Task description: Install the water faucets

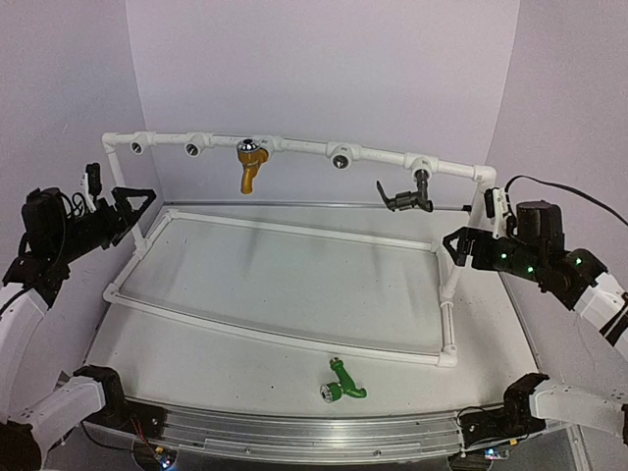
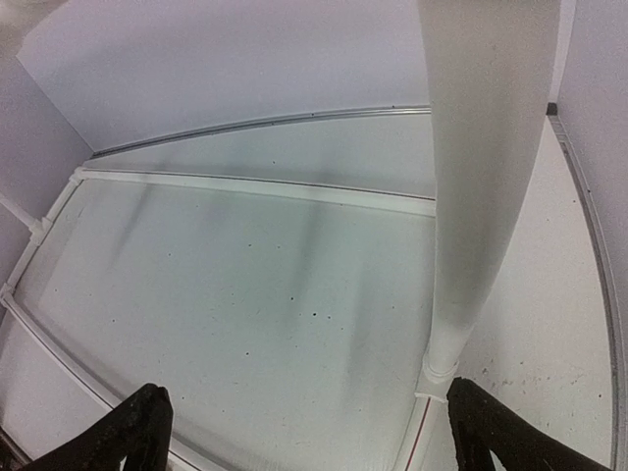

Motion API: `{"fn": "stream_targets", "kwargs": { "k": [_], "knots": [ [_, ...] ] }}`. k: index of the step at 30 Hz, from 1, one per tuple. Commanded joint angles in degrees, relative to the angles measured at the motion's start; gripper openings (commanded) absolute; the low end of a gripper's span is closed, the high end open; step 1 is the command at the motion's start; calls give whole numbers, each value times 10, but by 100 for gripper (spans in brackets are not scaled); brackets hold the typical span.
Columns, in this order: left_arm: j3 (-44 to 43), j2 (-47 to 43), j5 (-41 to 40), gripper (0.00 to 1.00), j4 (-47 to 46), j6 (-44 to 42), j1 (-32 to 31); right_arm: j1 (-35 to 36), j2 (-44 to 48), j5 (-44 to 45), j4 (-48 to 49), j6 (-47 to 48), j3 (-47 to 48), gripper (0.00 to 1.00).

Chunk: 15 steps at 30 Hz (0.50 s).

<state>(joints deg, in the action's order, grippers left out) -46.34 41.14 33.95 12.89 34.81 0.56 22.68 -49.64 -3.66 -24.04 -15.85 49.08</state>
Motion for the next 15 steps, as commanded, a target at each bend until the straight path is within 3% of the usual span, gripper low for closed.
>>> {"fn": "stream_targets", "kwargs": {
  "k": [1,6,15],
  "knots": [
    [60,14,2,100,-37,55,-82,-1,-30,15,-5,-35,-18,98],
    [114,67,-107,100,-54,90,-221,-1,-68,23,15,-104,-73,98],
    [79,279,-253,100,-67,122,-443,-2,-140,198,19,-168,-111,98]
  ]
}}
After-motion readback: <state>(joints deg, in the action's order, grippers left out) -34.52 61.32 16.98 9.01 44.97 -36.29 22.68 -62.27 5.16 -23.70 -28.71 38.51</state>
